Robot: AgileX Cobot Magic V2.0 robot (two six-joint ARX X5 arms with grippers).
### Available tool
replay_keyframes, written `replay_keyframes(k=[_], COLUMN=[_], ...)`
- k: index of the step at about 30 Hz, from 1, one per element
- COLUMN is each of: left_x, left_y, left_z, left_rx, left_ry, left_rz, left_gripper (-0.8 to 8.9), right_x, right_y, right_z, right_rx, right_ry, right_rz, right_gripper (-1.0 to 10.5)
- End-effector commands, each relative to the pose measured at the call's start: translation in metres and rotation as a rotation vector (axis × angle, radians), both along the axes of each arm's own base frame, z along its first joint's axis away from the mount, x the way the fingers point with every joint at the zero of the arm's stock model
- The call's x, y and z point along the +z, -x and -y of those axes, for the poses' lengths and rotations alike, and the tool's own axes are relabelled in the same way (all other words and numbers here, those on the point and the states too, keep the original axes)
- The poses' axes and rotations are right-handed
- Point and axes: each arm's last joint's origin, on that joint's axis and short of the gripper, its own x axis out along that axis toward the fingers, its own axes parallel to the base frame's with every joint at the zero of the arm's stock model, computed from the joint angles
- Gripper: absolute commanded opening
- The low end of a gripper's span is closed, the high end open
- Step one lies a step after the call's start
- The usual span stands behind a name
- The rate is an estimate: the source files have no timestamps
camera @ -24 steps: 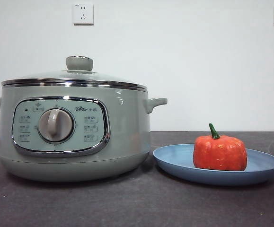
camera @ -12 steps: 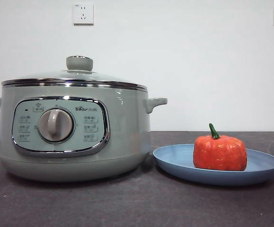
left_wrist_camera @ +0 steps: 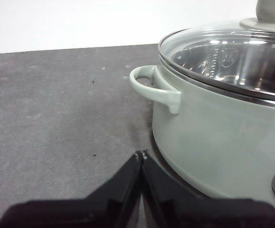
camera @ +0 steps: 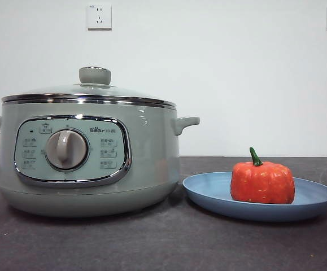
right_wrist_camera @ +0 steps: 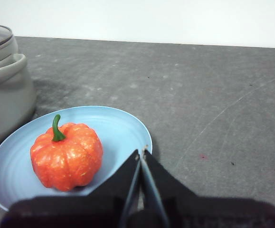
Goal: Take the pumpkin out from the steamer,put the pumpkin in the blue plate,close the lid
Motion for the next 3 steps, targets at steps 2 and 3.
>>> replay_keyframes(k=[2,3], left_x=[-0.0042,-0.0042], left_y=[0.0001,0.0001], left_z=[-0.0001,-0.0001], left_rx=[-0.005,-0.005], left_ry=[-0.007,-0.007], left_rz=[-0.023,-0.023], left_gripper=[-0.04,-0.03], right_x=[-0.0046,-0.0046], right_y=[-0.0008,-0.0008], right_z=[0.0001,0.0001], right_rx=[-0.002,-0.002], right_ry=[0.006,0.006], right_rz=[-0.009,-0.009], right_gripper=[0.0,0.0])
